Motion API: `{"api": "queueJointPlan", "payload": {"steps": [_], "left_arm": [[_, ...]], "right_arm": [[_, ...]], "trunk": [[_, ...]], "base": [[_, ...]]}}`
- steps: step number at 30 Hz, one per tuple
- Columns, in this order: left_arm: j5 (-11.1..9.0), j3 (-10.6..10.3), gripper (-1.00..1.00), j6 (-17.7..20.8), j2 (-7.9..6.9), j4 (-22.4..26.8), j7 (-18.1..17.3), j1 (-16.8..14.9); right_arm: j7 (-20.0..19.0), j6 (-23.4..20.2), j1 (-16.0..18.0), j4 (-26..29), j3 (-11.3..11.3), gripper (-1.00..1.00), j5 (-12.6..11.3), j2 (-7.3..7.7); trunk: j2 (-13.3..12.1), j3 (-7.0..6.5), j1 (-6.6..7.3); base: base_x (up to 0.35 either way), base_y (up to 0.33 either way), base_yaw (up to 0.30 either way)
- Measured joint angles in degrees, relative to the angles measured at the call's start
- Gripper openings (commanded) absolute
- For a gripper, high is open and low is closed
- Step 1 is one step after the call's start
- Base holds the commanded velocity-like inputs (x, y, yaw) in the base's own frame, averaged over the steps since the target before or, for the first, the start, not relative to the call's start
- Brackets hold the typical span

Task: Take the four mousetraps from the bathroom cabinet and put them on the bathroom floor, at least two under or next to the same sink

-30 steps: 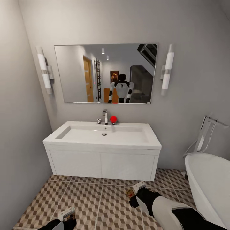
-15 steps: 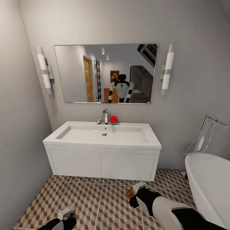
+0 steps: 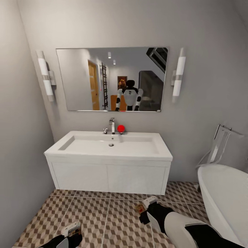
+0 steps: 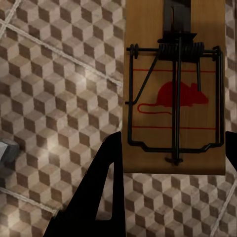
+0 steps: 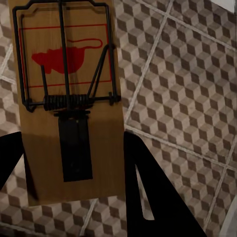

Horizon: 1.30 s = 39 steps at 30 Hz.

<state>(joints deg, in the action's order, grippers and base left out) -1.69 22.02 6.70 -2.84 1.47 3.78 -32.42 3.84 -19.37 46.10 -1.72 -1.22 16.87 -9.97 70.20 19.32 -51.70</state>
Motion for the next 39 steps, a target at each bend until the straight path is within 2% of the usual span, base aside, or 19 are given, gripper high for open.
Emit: {"api": "queueJointPlan", "payload": {"steps": [10,31,39], "left_arm": [[0.09,-0.01,-1.0,0.0,0.06,0.01,0.0,0.0],[0.1,-0.01,-1.0,0.0,0.14,0.02,0.17,0.01],[0.11,-0.02,-1.0,0.0,0.79,0.02,0.17,0.01]], "right_arm": [[0.13,-0.12,0.01,0.0,0.02,-1.0,0.05,0.0],[0.12,-0.07,0.03,-0.01,-0.01,-1.0,0.25,-0.01],[0.01,-0.02,0.03,-0.01,-0.06,-1.0,0.24,-0.01]], "trunk": [[0.0,-0.1,0.0],[0.0,-0.11,0.0],[0.0,-0.11,0.0]], "base": [[0.0,0.0,-0.148],[0.0,0.0,-0.005],[0.0,0.0,0.0]]}}
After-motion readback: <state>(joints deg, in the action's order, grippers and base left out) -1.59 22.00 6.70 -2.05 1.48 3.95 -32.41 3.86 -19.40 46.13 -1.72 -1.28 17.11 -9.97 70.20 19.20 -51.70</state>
